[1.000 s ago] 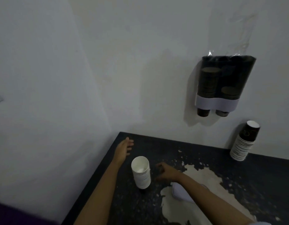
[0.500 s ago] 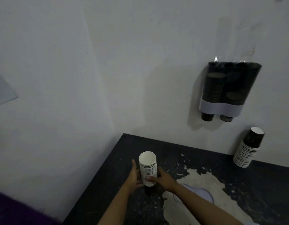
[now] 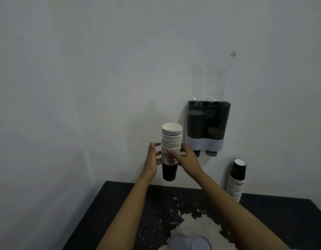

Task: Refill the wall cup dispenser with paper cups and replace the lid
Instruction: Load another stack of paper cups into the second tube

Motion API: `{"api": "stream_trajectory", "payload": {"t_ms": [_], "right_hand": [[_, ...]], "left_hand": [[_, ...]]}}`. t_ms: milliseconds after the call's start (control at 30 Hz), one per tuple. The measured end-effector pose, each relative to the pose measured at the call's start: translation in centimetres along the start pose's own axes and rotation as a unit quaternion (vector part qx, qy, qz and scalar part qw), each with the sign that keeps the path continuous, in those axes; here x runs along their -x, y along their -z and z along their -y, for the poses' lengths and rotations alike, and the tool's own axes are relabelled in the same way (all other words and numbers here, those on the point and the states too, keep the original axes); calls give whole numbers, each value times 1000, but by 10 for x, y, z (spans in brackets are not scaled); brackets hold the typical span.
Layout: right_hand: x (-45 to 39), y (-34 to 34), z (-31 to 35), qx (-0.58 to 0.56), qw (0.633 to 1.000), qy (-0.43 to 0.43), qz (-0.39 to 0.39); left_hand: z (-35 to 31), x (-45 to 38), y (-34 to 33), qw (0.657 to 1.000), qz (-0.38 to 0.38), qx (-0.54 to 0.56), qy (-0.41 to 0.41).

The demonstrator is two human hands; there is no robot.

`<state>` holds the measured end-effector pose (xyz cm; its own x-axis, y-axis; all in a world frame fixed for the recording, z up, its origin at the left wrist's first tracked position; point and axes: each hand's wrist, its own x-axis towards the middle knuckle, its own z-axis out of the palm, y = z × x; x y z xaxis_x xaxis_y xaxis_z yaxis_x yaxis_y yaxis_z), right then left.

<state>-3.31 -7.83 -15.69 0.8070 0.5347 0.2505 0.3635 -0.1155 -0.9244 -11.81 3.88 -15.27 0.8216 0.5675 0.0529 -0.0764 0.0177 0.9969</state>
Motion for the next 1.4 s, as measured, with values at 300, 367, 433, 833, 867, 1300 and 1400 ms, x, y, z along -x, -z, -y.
{"api": "stream_trajectory", "payload": {"t_ms": [300,367,433,833,867,1300,1400], "right_hand": [[-50,100,114,44,992,84,-87],[-59,121,139,58,987,94,-113],[-68,142,160,66,984,104,-130],[-110,209,195,60,976,103,-184],[-113,209,190,63,976,100,-185],[-143,212,121,102,981,8,-163],[-145,213,107,126,980,-3,-155]], "left_hand": [[-130,-31,-70,985,56,-14,-160],[-157,-36,-86,980,73,-18,-185],[-182,-42,-103,975,90,-17,-204],[-234,-89,-173,952,153,-23,-264],[-230,-93,-175,953,159,-19,-258],[-179,-126,-187,973,193,-53,-118],[-165,-139,-186,963,189,-143,-130]]}}
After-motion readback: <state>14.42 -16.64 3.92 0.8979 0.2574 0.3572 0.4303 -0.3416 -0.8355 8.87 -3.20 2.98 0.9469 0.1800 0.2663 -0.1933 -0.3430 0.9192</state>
